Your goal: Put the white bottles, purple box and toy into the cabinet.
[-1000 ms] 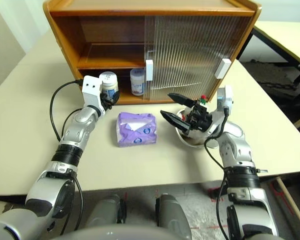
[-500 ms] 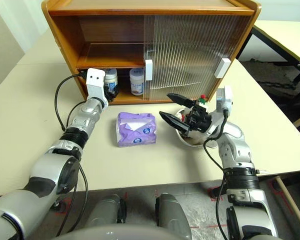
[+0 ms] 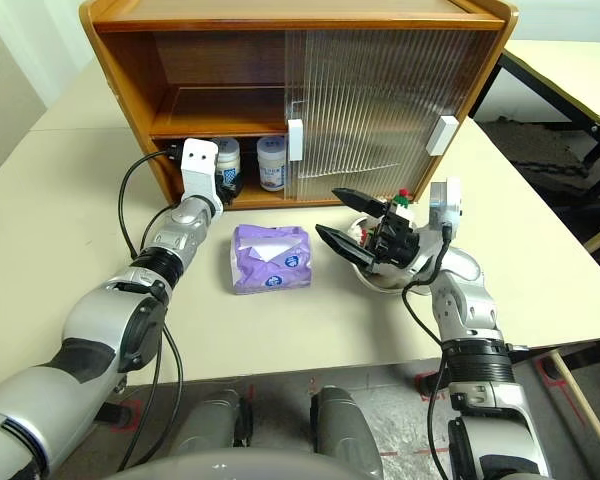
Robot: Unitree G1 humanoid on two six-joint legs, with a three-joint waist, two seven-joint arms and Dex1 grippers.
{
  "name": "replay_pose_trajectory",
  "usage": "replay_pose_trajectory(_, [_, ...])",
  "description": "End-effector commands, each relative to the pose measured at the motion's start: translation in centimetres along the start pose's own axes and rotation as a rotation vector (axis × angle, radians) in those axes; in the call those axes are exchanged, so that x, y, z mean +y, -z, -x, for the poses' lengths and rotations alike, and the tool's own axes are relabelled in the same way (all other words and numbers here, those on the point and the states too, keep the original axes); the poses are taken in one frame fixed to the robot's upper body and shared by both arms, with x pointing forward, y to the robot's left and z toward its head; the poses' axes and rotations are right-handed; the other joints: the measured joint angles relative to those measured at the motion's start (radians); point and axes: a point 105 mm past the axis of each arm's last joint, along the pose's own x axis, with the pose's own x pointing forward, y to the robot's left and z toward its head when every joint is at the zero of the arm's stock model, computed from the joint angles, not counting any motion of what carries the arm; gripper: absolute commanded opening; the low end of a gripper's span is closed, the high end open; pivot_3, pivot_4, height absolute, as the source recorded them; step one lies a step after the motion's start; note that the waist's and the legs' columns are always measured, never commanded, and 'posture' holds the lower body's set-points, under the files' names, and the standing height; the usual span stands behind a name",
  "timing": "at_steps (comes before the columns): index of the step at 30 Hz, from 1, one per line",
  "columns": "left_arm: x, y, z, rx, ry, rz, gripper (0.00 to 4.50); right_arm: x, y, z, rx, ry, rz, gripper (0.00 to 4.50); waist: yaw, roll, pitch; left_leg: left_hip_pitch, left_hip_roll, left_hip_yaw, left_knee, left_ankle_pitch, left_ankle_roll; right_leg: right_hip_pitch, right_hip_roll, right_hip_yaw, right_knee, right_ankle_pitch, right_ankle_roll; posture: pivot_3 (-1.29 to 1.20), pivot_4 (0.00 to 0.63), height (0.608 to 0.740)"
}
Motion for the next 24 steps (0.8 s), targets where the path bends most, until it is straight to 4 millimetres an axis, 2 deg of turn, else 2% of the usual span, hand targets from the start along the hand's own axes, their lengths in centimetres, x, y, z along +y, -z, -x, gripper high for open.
replay_pose_trajectory(1, [-0.2, -0.8, -0.2, -0.020, -0.003, -0.007, 3.06, 0.2, -0.1, 0.2, 0.014, -0.014, 0.010, 4.50, -0.005, 0.000, 0.000, 0.000, 0.000, 0.000, 0.000, 0.000, 0.000, 0.000, 0.000, 0.000, 0.000, 0.000, 0.000, -0.04, 0.000, 0.740])
replay_pose_trajectory(8, [0.6, -0.3, 0.0, -0.017, -0.030, -0.010, 3.06, 0.4, 0.3, 1.0, 0.031, 0.005, 0.004, 4.50, -0.023, 0.000, -0.001, 0.000, -0.001, -0.002, 0.000, 0.000, 0.000, 0.000, -0.001, 0.000, 0.001, 0.000, 0.001, -0.05, 0.000, 0.740])
replay_pose_trajectory(9, [0.6, -0.2, 0.0, -0.014, -0.028, -0.010, 3.79, 0.5, 0.3, 1.1, 0.034, 0.007, 0.003, 4.50, -0.025, 0.000, -0.001, 0.000, -0.001, -0.002, 0.000, 0.000, 0.000, 0.000, -0.001, 0.000, 0.001, 0.000, 0.001, -0.05, 0.000, 0.740])
replay_pose_trajectory(11, [0.6, 0.0, 0.0, -0.008, -0.023, -0.005, 4.44, 0.4, 0.4, 1.3, 0.039, 0.010, 0.005, 4.50, -0.029, 0.000, -0.001, 0.000, -0.001, -0.002, 0.000, 0.000, 0.000, 0.000, -0.002, 0.000, 0.001, 0.001, 0.001, -0.05, 0.000, 0.740])
replay_pose_trajectory(20, [0.6, -0.2, 0.3, -0.053, 0.006, 0.002, 4.47, 0.3, 0.7, 0.9, 0.050, -0.001, 0.007, 4.50, -0.046, -0.001, -0.001, 0.000, -0.002, -0.005, 0.002, 0.000, -0.001, 0.001, -0.002, 0.000, 0.003, 0.001, 0.002, -0.03, 0.000, 0.740])
replay_pose_trajectory(24, [0.5, 0.5, 0.9, -0.070, 0.069, 0.003, 4.47, 0.5, 1.0, 0.7, 0.052, -0.013, -0.003, 4.50, -0.046, 0.001, -0.003, 0.001, -0.002, -0.005, 0.002, 0.000, -0.001, 0.001, -0.002, 0.001, 0.004, 0.001, 0.002, -0.02, 0.000, 0.740])
